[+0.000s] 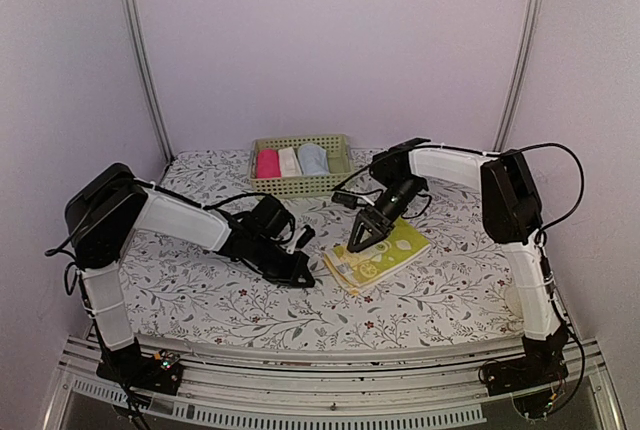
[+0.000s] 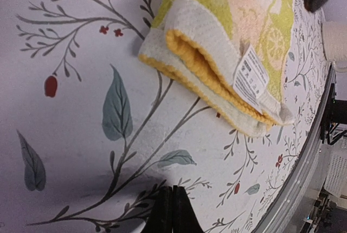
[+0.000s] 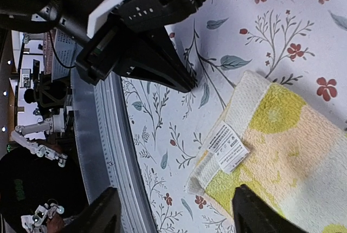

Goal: Roll the towels
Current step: Fold the towel at the center of the board, then rotate the towel at the center of the board.

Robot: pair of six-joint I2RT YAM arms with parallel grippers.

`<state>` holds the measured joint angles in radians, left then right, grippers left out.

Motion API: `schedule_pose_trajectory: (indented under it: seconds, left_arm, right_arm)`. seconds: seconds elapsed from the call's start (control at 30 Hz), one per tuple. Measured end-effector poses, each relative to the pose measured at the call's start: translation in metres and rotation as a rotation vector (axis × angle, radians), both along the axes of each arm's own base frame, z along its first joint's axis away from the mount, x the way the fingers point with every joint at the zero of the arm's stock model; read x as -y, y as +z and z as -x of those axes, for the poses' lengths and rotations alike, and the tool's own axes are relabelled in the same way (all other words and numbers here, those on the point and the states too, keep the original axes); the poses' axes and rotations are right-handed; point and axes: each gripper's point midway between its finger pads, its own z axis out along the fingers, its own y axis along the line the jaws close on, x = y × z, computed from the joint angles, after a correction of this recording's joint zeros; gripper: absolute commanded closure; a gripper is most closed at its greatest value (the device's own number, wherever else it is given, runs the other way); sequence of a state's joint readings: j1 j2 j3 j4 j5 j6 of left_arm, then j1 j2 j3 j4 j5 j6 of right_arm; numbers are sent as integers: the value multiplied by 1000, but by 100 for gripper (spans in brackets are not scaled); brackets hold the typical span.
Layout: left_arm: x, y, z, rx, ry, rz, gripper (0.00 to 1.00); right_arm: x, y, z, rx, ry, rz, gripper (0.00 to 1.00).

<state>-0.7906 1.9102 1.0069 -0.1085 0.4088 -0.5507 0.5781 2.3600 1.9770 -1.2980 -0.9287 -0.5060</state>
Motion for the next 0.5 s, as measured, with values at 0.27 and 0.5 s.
schedule_pose_trajectory:
  seconds: [0.27,0.5]
  left_arm:
    - [-8,8,2,48,0,0,100]
    - [10,58,-18,202,-41,84,95]
  right_arm:
    - [69,69,-70,243,-207,-81,1]
    - [110,122,-81,569,-298,-84,1]
